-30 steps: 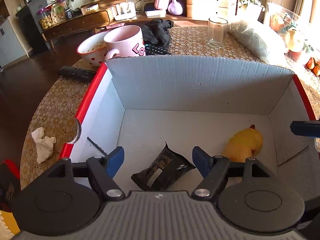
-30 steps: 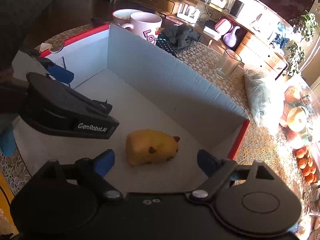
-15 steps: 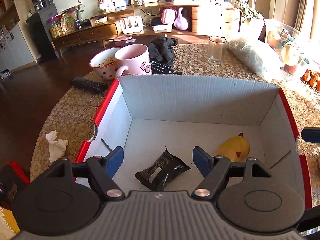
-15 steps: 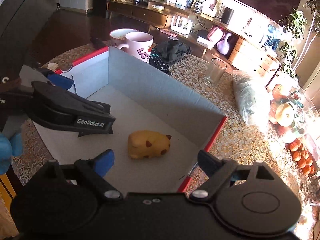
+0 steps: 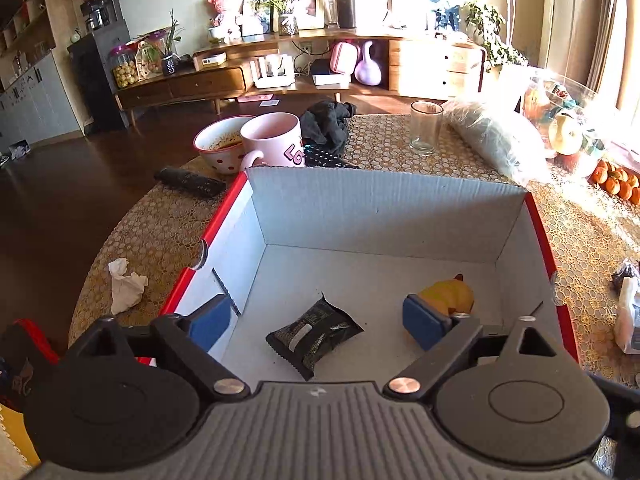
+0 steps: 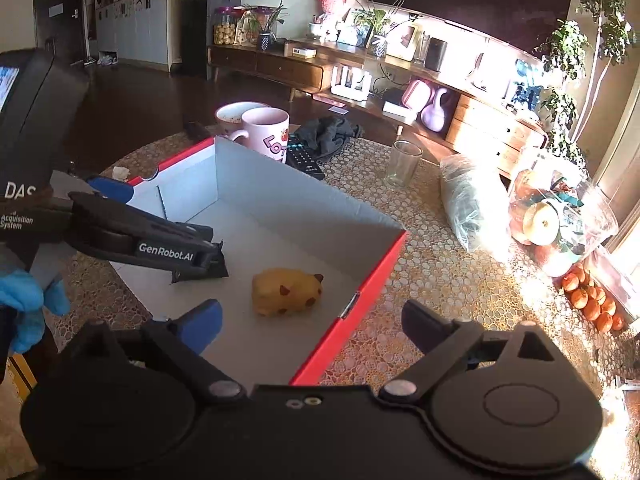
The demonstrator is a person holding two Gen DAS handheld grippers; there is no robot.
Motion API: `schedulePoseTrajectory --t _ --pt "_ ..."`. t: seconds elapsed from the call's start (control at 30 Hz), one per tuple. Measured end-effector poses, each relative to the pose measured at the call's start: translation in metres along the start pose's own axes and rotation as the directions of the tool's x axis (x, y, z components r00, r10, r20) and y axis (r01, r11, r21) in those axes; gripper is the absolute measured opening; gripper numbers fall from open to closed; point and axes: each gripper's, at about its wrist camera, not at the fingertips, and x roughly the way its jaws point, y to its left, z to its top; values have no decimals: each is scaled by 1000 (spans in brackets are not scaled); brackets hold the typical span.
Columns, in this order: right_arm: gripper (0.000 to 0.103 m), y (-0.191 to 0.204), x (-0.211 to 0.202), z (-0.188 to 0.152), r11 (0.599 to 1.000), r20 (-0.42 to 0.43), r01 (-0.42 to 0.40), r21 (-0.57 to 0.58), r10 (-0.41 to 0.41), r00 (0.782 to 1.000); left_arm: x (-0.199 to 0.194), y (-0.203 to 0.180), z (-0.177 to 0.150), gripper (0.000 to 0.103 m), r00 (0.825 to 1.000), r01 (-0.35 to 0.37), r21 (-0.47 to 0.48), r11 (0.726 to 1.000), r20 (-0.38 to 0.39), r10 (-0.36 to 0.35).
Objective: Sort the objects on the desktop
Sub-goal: 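Withdraw both tools from the box back toward the remaining table items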
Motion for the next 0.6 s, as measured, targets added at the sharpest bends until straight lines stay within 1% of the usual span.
schedulePoseTrajectory --t 0.03,0.2,0.43,0.6 --pt "97 -2 -5 -2 1000 8 1 8 -1 1000 -1 -2 -2 103 1000 1 1 1000 2 -1" --pt "98 -12 -23 -9 999 36 7 35 -9 999 -4 -7 -8 103 1000 17 -3 1000 1 -17" --pt "99 -23 -44 -20 998 75 18 64 -22 997 -24 -18 -19 103 999 37 -4 999 23 -36" --pt "102 -34 -58 -31 994 100 38 103 -49 994 -37 -30 -27 103 998 50 5 999 38 -50"
